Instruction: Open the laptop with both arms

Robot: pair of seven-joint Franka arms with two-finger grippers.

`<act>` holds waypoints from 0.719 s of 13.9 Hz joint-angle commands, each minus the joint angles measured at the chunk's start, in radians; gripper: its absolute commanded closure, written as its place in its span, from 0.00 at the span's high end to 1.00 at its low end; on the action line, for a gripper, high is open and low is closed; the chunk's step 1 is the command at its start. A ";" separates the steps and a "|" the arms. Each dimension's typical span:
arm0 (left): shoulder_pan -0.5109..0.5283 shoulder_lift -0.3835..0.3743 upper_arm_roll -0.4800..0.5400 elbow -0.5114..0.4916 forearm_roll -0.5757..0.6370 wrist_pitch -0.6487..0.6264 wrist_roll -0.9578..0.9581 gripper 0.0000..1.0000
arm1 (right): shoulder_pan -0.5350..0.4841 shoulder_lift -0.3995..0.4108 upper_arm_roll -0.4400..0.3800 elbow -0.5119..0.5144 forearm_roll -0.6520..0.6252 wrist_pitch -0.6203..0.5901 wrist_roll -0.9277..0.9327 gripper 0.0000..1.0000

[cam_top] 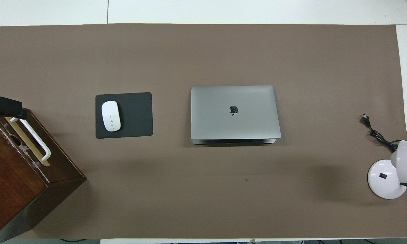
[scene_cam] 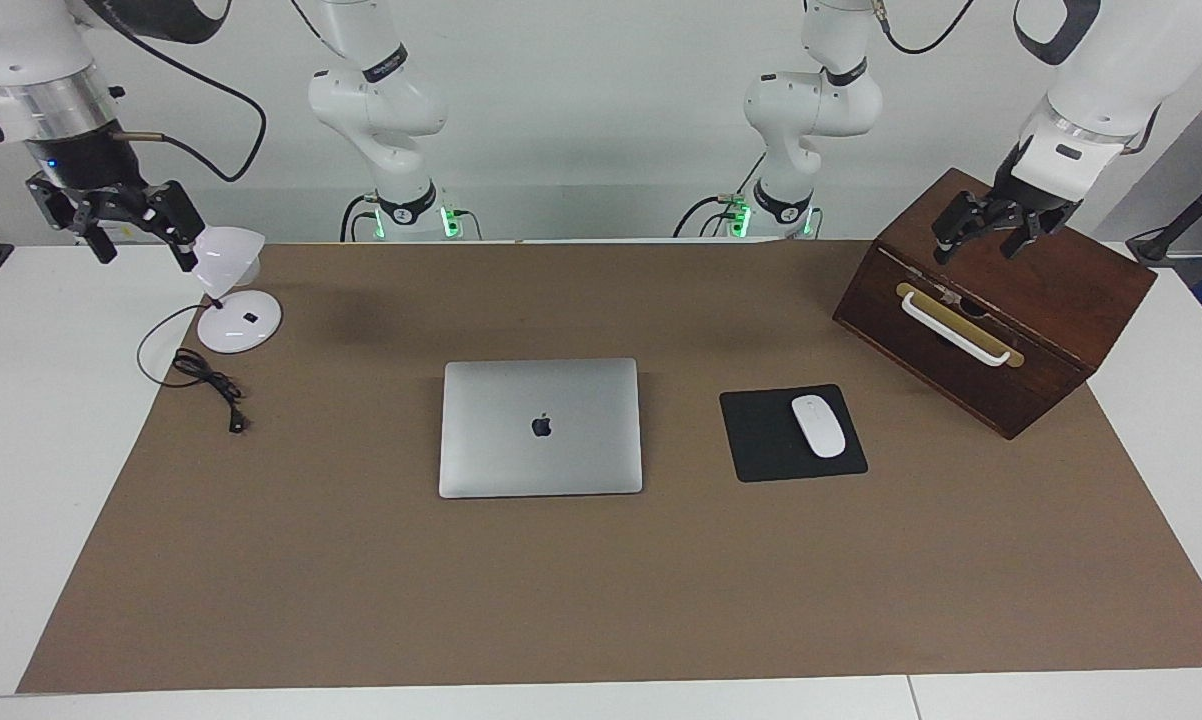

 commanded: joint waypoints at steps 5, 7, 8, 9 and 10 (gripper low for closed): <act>0.013 0.002 -0.005 0.015 0.004 -0.007 -0.006 1.00 | -0.007 -0.027 0.001 -0.022 0.012 -0.001 -0.013 1.00; 0.013 0.004 -0.005 0.017 0.006 0.002 -0.008 1.00 | -0.006 -0.036 0.001 -0.027 0.012 -0.027 -0.012 1.00; 0.013 0.004 -0.005 0.017 0.006 0.002 -0.008 1.00 | -0.007 -0.038 0.002 -0.025 0.013 -0.030 -0.012 1.00; 0.013 0.005 -0.005 0.017 0.007 0.004 -0.008 1.00 | -0.004 -0.035 0.002 -0.016 0.012 -0.016 -0.012 1.00; 0.014 0.004 -0.005 0.017 0.007 0.008 -0.008 1.00 | -0.006 -0.032 0.004 -0.015 0.015 0.008 -0.006 1.00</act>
